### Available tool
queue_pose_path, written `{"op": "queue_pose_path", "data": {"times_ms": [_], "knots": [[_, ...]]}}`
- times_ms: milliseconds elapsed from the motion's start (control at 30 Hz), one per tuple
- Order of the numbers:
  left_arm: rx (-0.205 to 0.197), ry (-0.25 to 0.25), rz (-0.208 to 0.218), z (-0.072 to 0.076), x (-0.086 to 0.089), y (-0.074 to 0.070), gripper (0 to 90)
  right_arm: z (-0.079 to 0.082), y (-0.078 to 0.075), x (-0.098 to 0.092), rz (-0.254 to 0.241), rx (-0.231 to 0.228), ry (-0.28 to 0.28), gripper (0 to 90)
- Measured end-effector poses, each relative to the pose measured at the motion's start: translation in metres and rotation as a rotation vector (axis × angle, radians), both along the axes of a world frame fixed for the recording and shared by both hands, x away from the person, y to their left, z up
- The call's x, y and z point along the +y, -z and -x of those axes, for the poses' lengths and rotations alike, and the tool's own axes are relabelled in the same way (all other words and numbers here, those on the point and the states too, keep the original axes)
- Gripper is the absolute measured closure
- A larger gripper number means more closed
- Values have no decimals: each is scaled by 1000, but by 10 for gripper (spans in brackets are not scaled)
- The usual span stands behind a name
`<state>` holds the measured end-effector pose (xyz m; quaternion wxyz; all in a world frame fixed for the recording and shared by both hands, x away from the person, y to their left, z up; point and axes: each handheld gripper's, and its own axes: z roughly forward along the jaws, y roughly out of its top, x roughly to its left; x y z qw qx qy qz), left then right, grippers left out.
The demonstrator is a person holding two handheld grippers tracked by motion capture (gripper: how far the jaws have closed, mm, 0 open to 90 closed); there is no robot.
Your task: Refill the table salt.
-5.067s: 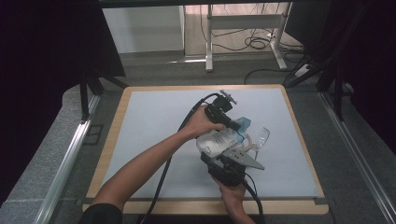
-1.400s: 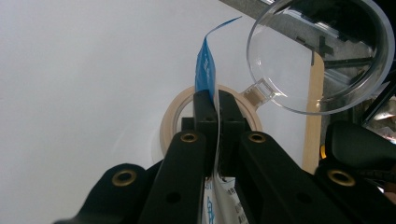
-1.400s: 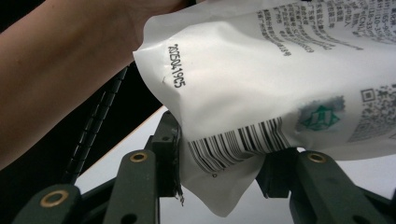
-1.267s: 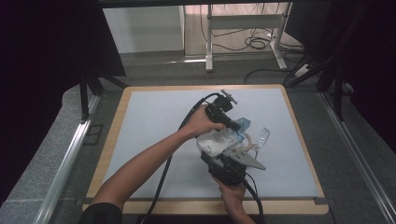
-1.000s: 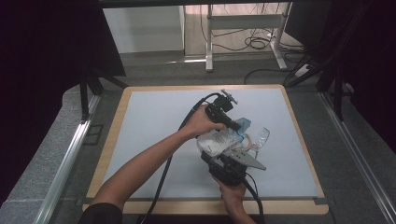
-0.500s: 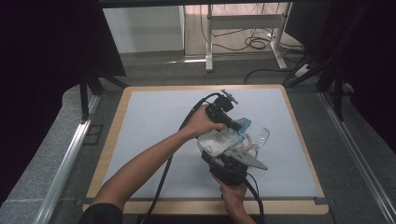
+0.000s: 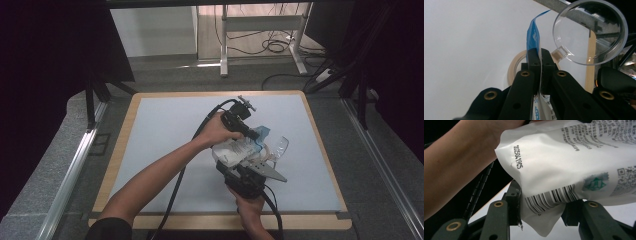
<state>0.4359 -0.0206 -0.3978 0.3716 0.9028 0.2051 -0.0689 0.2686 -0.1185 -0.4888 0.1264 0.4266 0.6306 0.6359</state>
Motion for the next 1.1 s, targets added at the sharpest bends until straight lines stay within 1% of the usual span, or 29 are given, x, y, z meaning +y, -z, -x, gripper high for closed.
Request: {"op": "queue_pose_path", "data": {"times_ms": [367, 500, 567, 767, 967, 1033, 1100], "knots": [[2, 4, -4, -1, 0, 1, 900, 0, 1, 3, 4, -3, 17, 587], [5, 2, -16, -2, -1, 3, 900, 0, 2, 5, 6, 1, 25, 588], [8, 2, -21, -2, -3, 3, 900, 0, 2, 6, 16, -5, 34, 587], [12, 6, -30, -3, -5, 5, 900, 1, 3, 8, 27, -10, 49, 587], [20, 3, -27, -5, -3, 6, 900, -1, 4, 9, 47, -16, 52, 588], [13, 6, -30, -5, -3, 6, 900, -1, 4, 10, 51, -20, 54, 588], [17, 2, -29, -5, -2, 5, 900, -1, 4, 11, 53, -23, 55, 589]]}}
